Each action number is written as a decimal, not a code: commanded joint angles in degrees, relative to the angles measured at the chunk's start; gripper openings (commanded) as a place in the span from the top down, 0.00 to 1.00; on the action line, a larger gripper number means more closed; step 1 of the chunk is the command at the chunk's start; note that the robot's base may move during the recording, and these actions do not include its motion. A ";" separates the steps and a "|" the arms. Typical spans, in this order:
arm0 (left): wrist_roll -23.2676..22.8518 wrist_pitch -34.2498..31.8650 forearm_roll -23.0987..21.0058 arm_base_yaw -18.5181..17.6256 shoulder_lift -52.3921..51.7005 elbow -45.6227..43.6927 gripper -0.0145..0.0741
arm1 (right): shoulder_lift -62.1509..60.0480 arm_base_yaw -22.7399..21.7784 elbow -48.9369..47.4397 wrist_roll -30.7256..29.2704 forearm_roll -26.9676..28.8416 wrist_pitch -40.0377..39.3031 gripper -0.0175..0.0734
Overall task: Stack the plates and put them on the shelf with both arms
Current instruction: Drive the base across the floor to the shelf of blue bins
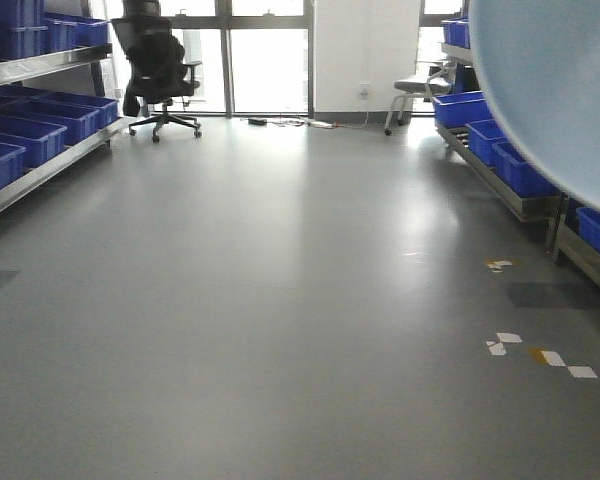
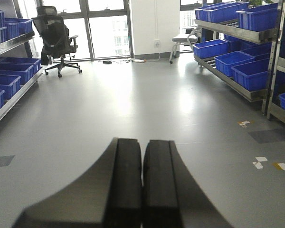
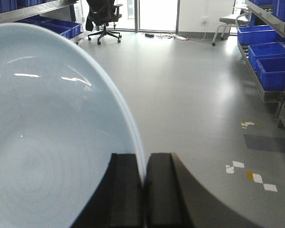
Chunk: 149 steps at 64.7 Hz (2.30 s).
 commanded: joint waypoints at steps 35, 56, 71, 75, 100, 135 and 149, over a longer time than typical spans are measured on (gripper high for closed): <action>-0.25 -5.27 -0.64 -0.05 0.59 -1.77 0.74 | 0.28 -0.28 -1.69 0.08 -0.11 -5.78 0.75; -0.25 -5.27 -0.64 -0.05 0.59 -1.77 0.74 | 0.28 -0.28 -1.69 0.08 -0.11 -5.78 0.75; -0.25 -5.27 -0.64 -0.05 0.59 -1.77 0.74 | 0.28 -0.28 -1.69 0.08 -0.11 -5.78 0.75; -0.25 -5.27 -0.64 -0.05 0.59 -1.77 0.74 | 0.28 -0.28 -1.69 0.08 -0.11 -5.78 0.75; -0.25 -5.27 -0.64 -0.05 0.59 -1.77 0.74 | 0.28 -0.28 -1.69 0.08 -0.11 -5.78 0.75; -0.25 -5.27 -0.64 -0.05 0.59 -1.77 0.74 | 0.28 -0.28 -1.69 0.08 -0.11 -5.78 0.75; -0.25 -5.27 -0.64 -0.05 0.59 -1.77 0.74 | 0.28 -0.28 -1.69 0.08 -0.11 -5.78 0.75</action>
